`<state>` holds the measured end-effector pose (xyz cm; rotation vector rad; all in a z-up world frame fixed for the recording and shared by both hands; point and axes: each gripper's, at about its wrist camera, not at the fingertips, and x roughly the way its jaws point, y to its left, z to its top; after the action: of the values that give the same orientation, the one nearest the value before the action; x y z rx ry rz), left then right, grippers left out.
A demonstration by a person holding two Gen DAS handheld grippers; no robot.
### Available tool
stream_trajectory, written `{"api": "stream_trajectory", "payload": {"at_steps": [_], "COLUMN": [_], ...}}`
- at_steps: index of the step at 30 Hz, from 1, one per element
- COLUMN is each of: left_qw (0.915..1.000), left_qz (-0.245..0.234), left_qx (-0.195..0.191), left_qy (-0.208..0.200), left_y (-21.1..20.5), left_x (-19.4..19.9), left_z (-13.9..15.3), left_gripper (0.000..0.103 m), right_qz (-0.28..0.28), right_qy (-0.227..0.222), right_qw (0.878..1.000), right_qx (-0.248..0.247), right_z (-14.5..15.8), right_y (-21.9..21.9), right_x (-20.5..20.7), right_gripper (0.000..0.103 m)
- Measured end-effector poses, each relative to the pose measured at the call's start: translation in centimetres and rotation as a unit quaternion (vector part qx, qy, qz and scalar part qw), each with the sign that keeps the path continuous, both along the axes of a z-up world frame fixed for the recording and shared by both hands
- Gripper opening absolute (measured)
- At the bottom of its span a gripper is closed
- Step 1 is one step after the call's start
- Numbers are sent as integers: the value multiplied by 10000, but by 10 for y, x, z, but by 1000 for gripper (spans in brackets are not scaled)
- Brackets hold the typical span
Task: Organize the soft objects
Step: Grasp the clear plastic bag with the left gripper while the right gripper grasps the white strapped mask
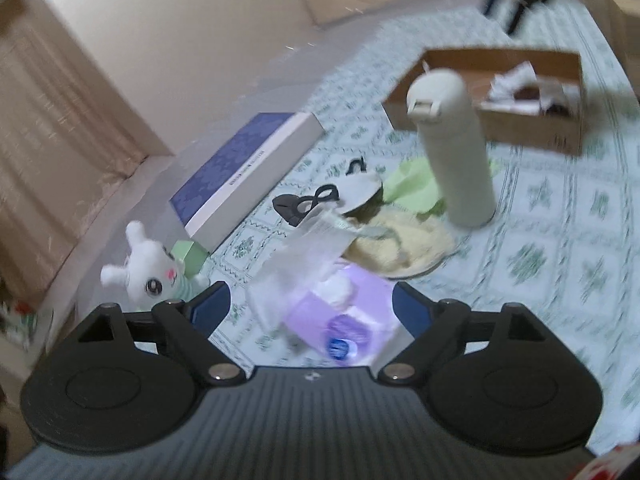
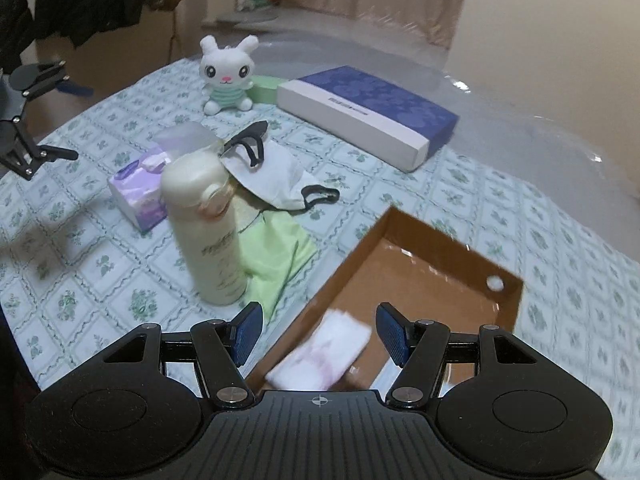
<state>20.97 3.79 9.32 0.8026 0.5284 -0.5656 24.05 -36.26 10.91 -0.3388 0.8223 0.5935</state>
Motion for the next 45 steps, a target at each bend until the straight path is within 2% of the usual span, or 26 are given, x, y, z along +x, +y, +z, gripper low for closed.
{"api": "stream_trajectory", "payload": {"at_steps": [5, 10, 17, 21, 26, 32, 36, 38, 39, 44, 45], "left_qw": [9971, 9907, 9793, 9671, 9500, 9315, 9141, 9093, 9093, 9135, 9153], "left_qz": [-515, -865, -1163, -1277, -1376, -1507, -1606, -1702, -1756, -1841, -1841], "left_qx": [438, 591, 404, 148, 35, -87, -140, -73, -28, 49, 71], "left_qy": [340, 865, 1606, 2196, 2803, 3310, 3720, 3797, 3771, 3627, 3582], "left_y": [3, 1, -1, 1, 4, 2, -1, -5, -7, -6, -5], "left_x": [46, 91, 154, 191, 228, 256, 266, 263, 261, 250, 247], "left_z": [-5, -15, -30, -40, -57, -71, -78, -80, -81, -73, -72], "left_gripper": [86, 86, 86, 88, 88, 88, 88, 84, 78, 55, 46], "right_qz": [419, 838, 1247, 1519, 2016, 2385, 2492, 2527, 2533, 2473, 2463], "right_qy": [202, 376, 672, 935, 1206, 1384, 1486, 1494, 1525, 1462, 1450], "right_qw": [9987, 9955, 9898, 9840, 9720, 9612, 9570, 9559, 9553, 9579, 9583], "right_qx": [-192, -226, -117, 36, 10, -33, 13, 30, 46, 26, 45], "right_z": [10, 10, -8, -24, -50, -77, -89, -94, -97, -108, -109], "right_y": [19, 47, 95, 121, 155, 181, 189, 191, 191, 193, 193], "right_x": [63, 116, 179, 202, 225, 242, 250, 251, 253, 256, 257], "right_gripper": [63, 63, 63, 64, 76, 79, 81, 81, 81, 81, 81]}}
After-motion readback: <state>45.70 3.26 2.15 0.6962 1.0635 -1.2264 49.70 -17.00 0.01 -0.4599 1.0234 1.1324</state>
